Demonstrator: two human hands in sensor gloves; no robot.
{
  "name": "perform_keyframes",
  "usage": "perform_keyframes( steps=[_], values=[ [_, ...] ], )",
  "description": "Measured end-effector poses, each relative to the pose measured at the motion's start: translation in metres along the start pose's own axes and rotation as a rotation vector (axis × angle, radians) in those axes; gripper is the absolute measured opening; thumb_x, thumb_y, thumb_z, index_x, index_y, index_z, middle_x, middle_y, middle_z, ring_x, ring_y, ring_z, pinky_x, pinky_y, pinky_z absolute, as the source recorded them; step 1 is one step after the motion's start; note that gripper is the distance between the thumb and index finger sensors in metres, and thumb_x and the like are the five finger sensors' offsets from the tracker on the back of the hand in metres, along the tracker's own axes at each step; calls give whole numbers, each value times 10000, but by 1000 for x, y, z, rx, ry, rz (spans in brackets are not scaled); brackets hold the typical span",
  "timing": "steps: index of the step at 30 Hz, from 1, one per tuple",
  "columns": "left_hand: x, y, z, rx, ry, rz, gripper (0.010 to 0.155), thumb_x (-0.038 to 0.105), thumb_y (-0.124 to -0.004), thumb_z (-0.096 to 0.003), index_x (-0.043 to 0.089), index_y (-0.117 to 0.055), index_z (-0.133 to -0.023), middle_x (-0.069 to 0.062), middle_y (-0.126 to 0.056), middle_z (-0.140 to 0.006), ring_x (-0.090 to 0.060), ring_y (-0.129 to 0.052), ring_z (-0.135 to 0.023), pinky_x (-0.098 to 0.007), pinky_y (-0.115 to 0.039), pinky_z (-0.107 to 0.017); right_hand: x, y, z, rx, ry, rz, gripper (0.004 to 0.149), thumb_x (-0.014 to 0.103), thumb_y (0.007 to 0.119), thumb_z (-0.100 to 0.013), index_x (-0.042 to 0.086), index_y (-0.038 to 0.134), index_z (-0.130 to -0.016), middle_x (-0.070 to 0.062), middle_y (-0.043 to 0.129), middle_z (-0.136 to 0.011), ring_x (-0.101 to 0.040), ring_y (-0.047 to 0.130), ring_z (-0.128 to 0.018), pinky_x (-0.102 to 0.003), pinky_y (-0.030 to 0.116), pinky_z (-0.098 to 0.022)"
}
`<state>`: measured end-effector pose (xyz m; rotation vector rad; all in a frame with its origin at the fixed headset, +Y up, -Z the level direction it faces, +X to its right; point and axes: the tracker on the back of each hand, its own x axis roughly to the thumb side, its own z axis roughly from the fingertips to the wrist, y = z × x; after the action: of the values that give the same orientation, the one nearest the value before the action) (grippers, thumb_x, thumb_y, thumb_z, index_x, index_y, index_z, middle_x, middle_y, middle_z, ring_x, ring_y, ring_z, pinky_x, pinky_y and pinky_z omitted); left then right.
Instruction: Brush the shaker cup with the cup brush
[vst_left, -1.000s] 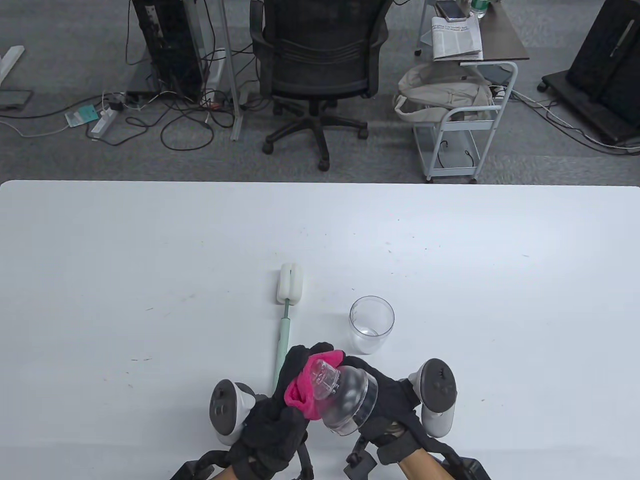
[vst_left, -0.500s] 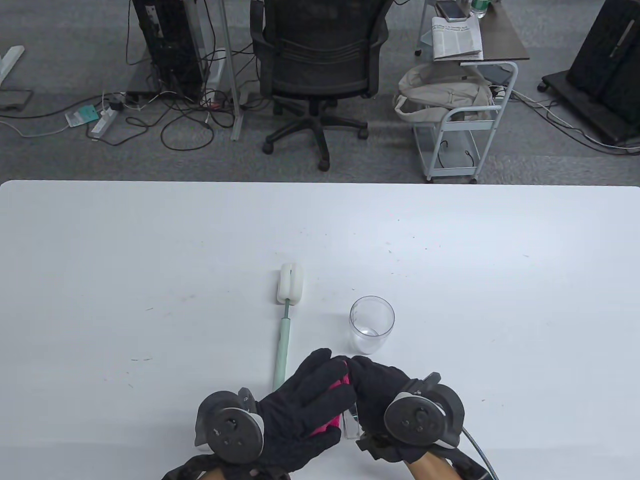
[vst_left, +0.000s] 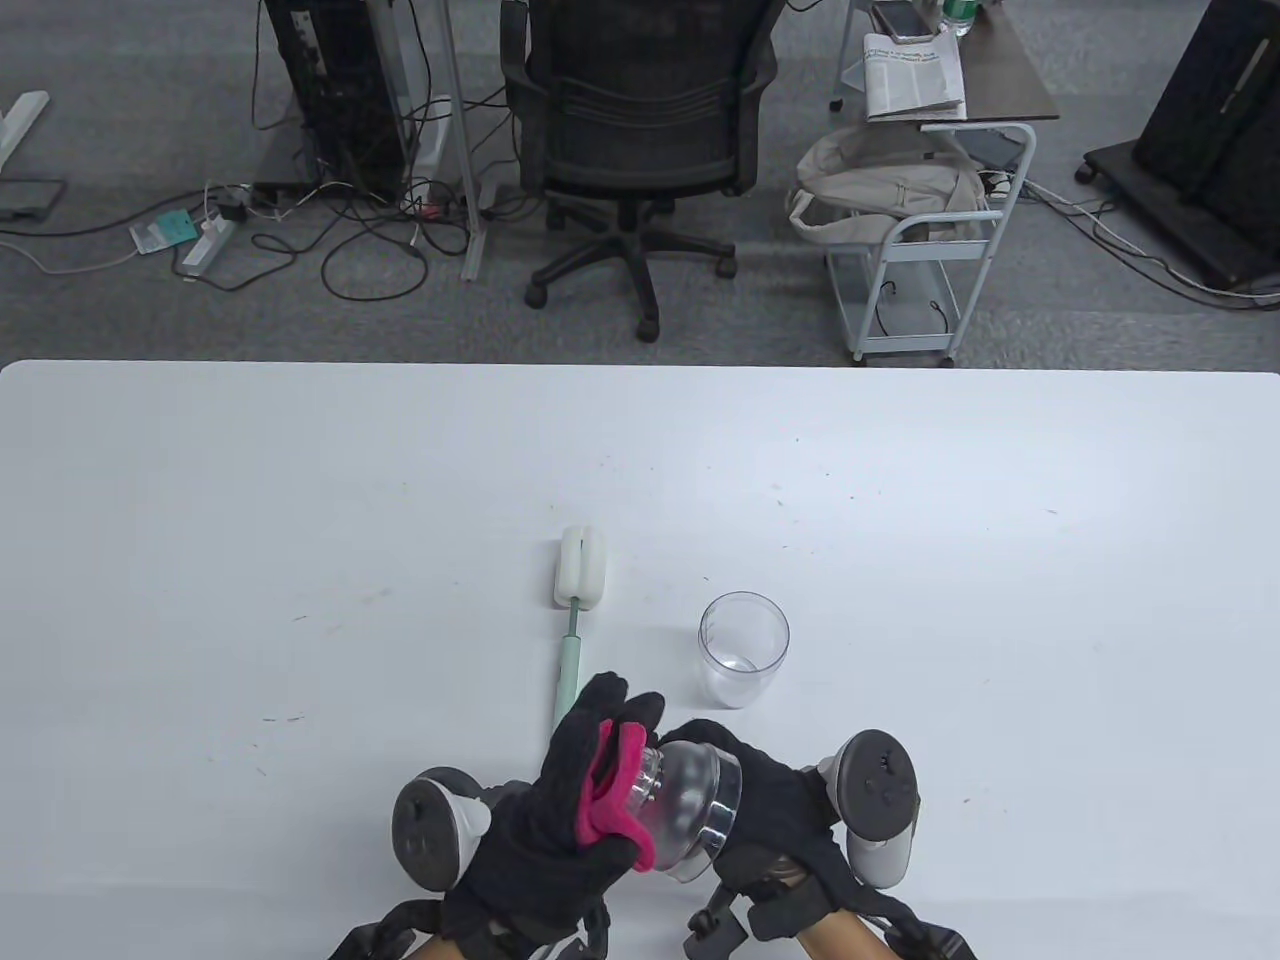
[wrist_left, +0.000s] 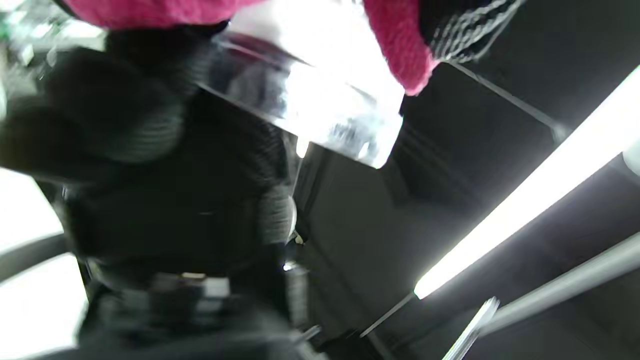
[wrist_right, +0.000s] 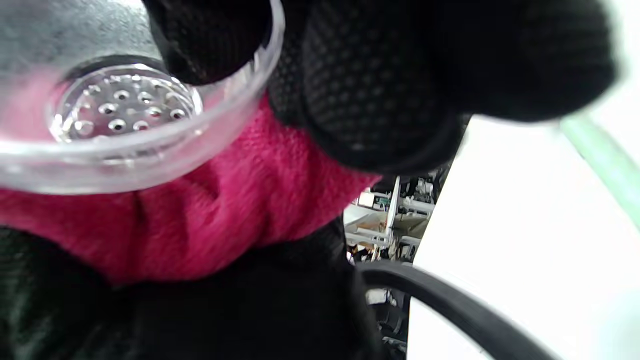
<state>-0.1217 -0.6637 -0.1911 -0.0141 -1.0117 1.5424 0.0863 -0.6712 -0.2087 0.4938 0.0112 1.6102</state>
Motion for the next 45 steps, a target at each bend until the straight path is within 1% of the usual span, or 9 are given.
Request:
perform_keyframes(
  steps=[5, 11, 16, 19, 23, 27, 34, 38, 45],
  values=[
    [-1, 8, 0, 30, 187, -45, 608, 455, -747, -607, 279, -485, -1127, -130, -633, -1101, -455, -535, -1115, -725, -569, -677, 16, -1, 0, -6, -145, 553, 425, 387, 750, -479, 69, 777, -759, -140, 911, -528, -197, 1017, -251, -341, 934, -178],
    [12, 11, -2, -18, 258, -381, 580, 431, -692, -621, 280, -470, -1135, -151, -708, -1072, -463, -788, -935, -613, -785, -533, 34, 9, 9, -155, -351, 872, 454, 407, 763, -457, 85, 791, -775, -136, 920, -531, -198, 1021, -251, -339, 937, -178],
    [13, 36, -1, -21, 349, -424, 561, 395, -716, -618, 244, -519, -1121, -207, -754, -1024, -487, -875, -795, -556, -846, -422, 44, 7, 14, -212, -452, 970, 423, 399, 771, -473, 108, 792, -779, -123, 912, -553, -208, 1017, -283, -347, 933, -207],
    [19, 64, 3, 107, 396, -665, 525, 328, -768, -602, 245, -596, -1091, -184, -829, -935, -392, -968, -653, -496, -876, -362, 46, -4, 13, -266, -431, 939, 408, 401, 750, -496, 118, 785, -787, -117, 909, -558, -191, 1018, -288, -332, 937, -210],
    [7, 96, 13, 238, 523, -1058, 500, 307, -759, -605, 271, -602, -1078, -161, -794, -968, -370, -942, -694, -499, -863, -409, 44, -19, 12, -300, -353, 744, 404, 391, 750, -508, 111, 780, -797, -129, 901, -566, -205, 1011, -297, -346, 929, -218],
    [-36, 121, 26, 150, 800, -1234, 528, 335, -713, -623, 274, -518, -1110, -173, -678, -1070, -421, -846, -836, -562, -804, -518, 39, -28, 10, -325, -323, 757, 403, 398, 751, -510, 115, 783, -795, -123, 904, -564, -198, 1014, -294, -339, 932, -215],
    [-84, 146, 52, -26, 1202, -1245, 737, 520, -671, -614, 305, -231, -1164, -183, -239, -1239, -551, -399, -1096, -715, -510, -699, 29, -40, 7, -337, -256, 717, 403, 400, 757, -510, 113, 788, -792, -124, 907, -560, -198, 1014, -290, -340, 931, -212],
    [-64, 157, 54, 134, 1090, -1208, 813, 574, -722, -582, 324, -216, -1167, -142, -120, -1248, -571, -204, -1111, -743, -437, -709, 27, -44, 7, -342, -246, 700, 404, 399, 758, -510, 112, 790, -792, -126, 907, -560, -201, 1015, -289, -341, 932, -211],
    [-11, 153, 42, 288, 886, -1221, 786, 573, -735, -580, 264, -322, -1173, -162, -119, -1243, -588, -174, -1092, -756, -401, -705, 24, -48, 5, -335, -223, 652, 410, 393, 745, -523, 129, 791, -832, -122, 907, -580, -206, 1016, -306, -345, 932, -225]
  ],
)
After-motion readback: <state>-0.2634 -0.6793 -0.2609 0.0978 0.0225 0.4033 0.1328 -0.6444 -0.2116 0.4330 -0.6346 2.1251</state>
